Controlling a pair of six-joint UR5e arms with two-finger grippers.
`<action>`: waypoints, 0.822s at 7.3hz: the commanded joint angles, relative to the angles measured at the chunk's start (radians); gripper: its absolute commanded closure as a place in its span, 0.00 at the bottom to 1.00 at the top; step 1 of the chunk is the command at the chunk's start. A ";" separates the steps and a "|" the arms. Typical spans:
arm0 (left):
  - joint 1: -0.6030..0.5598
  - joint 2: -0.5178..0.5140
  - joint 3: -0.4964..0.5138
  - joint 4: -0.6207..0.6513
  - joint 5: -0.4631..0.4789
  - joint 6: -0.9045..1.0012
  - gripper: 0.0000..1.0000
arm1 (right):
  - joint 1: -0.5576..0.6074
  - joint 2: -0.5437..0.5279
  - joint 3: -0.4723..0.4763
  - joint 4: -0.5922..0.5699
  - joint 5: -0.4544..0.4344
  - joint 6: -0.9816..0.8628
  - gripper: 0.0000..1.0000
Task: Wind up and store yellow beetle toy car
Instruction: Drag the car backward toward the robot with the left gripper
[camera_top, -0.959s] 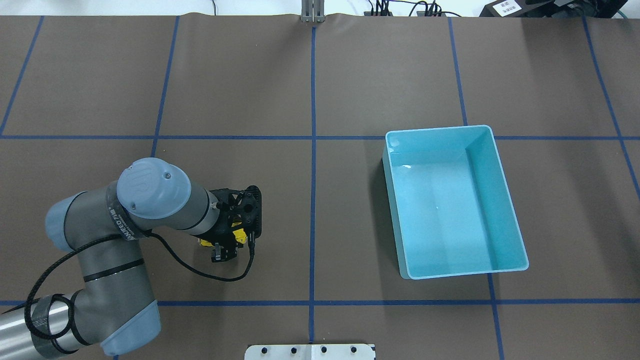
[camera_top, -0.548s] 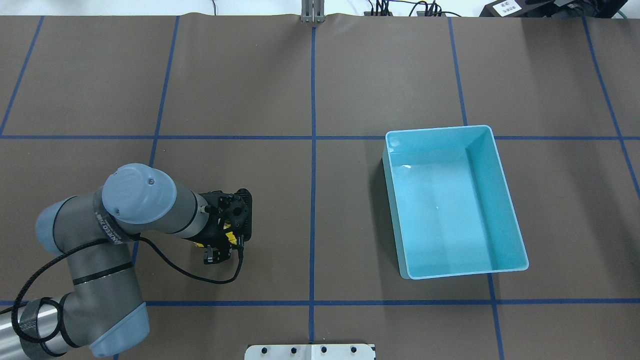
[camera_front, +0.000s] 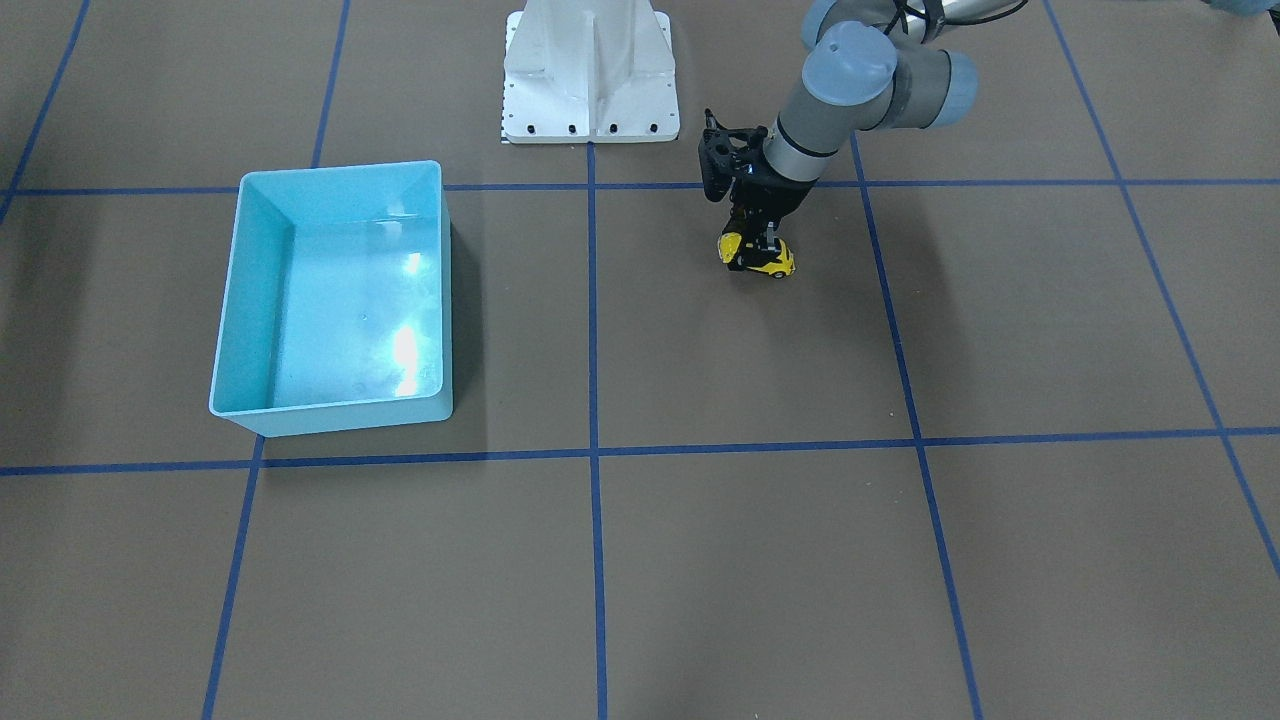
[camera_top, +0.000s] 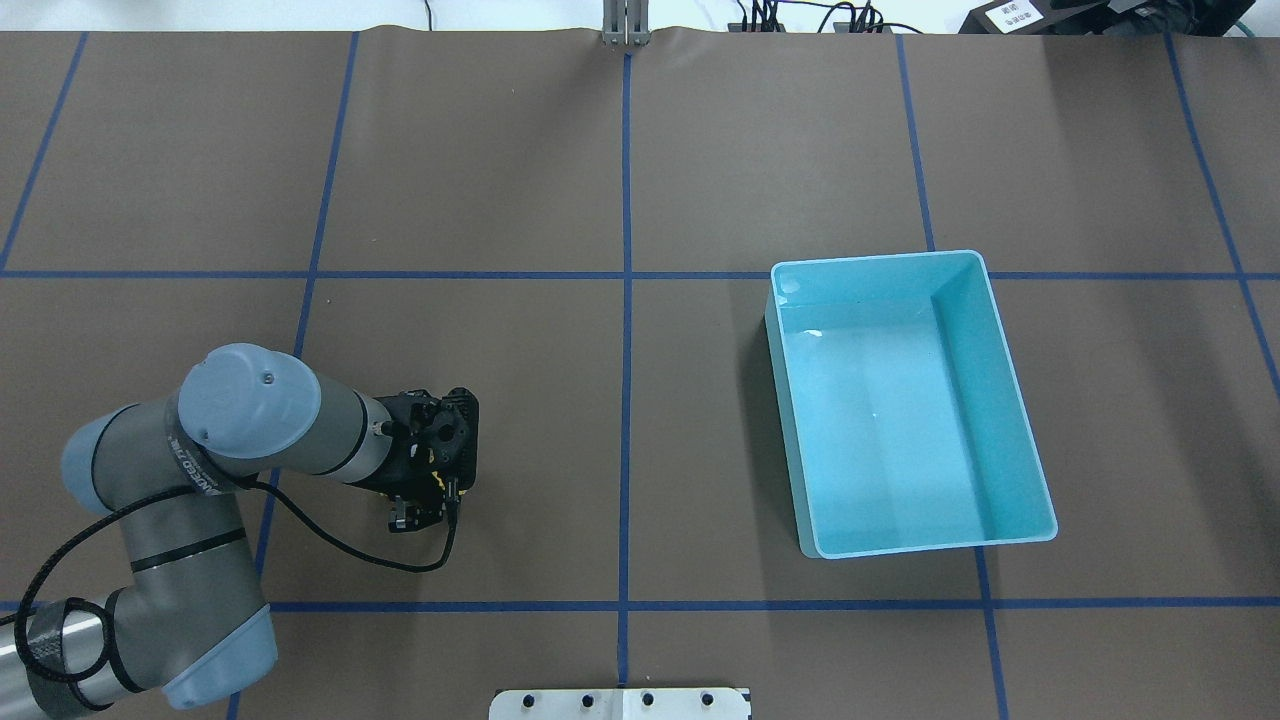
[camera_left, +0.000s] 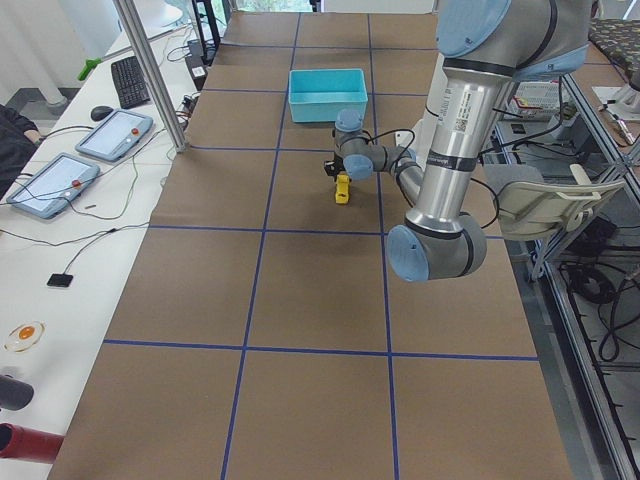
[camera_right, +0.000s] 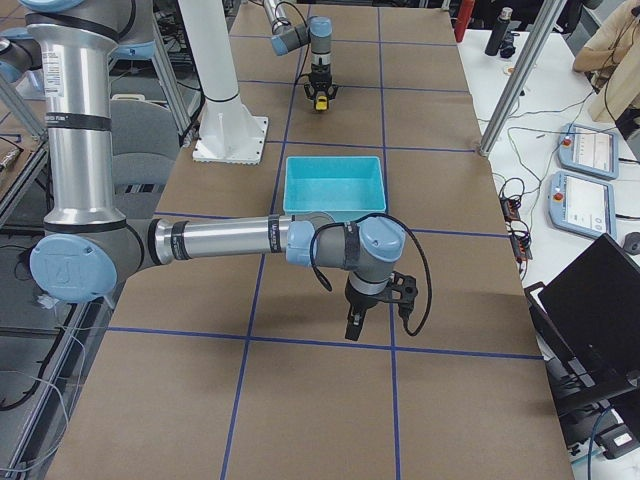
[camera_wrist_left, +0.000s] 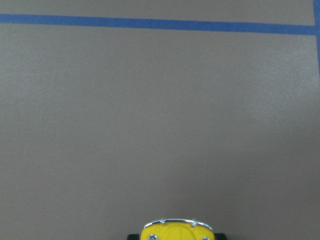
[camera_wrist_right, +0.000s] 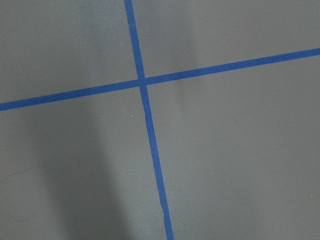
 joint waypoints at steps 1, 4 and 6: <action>-0.003 0.009 0.003 -0.018 0.000 -0.005 1.00 | -0.001 0.000 0.000 0.000 0.000 0.000 0.00; -0.004 0.016 -0.002 -0.016 -0.003 -0.022 1.00 | -0.001 0.000 0.002 0.000 0.000 0.000 0.00; -0.004 0.023 0.000 -0.016 -0.023 -0.022 1.00 | 0.001 0.000 0.002 0.000 0.000 0.002 0.00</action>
